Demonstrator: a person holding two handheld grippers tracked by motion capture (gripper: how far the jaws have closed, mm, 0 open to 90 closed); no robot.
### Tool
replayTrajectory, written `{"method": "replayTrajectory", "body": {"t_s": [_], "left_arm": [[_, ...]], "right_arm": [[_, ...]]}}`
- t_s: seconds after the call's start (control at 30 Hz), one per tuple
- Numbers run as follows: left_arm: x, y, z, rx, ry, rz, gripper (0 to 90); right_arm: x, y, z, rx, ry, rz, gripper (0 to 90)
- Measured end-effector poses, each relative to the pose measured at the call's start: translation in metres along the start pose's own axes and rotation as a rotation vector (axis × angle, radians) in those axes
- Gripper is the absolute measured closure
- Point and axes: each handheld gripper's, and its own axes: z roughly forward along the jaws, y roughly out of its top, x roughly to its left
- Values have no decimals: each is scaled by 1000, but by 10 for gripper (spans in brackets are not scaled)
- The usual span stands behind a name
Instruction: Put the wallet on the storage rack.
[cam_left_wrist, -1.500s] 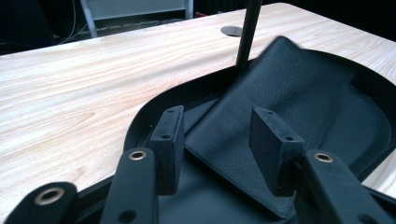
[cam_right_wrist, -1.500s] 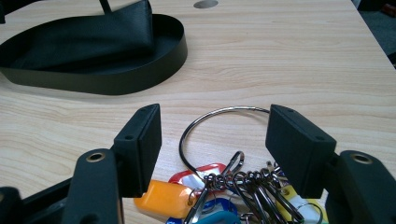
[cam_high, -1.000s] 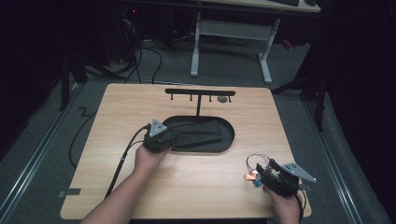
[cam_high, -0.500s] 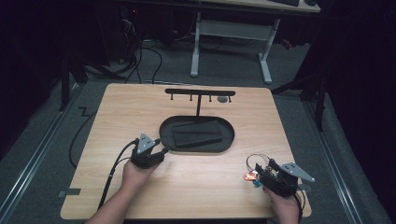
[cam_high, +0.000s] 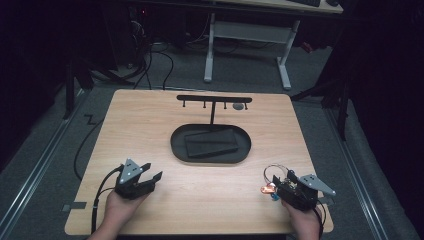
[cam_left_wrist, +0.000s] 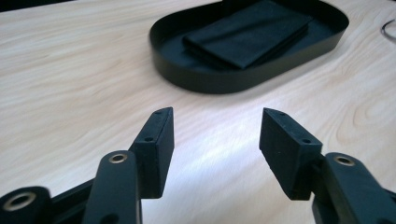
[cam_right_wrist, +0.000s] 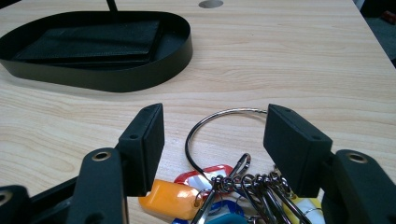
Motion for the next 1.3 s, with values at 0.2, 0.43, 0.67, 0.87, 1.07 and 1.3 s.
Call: {"method": "replayTrajectory", "body": {"t_s": [0.2,0.43,0.67,0.87,1.07,1.3], "left_arm": [[11,-27,-22,20,9,-40,392],[16,-29,-20,51,34,-22,378],[16,-28,-17,45,22,1,372],[19,-27,-13,53,-8,-6,363],[23,-24,-15,52,-57,-25,342],[21,-22,-17,33,-53,7,324]], "right_arm": [[0,-1,2,8,1,-2,390],[3,-1,4,20,-9,-7,389],[11,0,8,28,-5,-39,388],[18,3,10,53,-2,-76,388],[26,9,13,102,15,-119,392],[32,19,13,146,17,-140,394]]}}
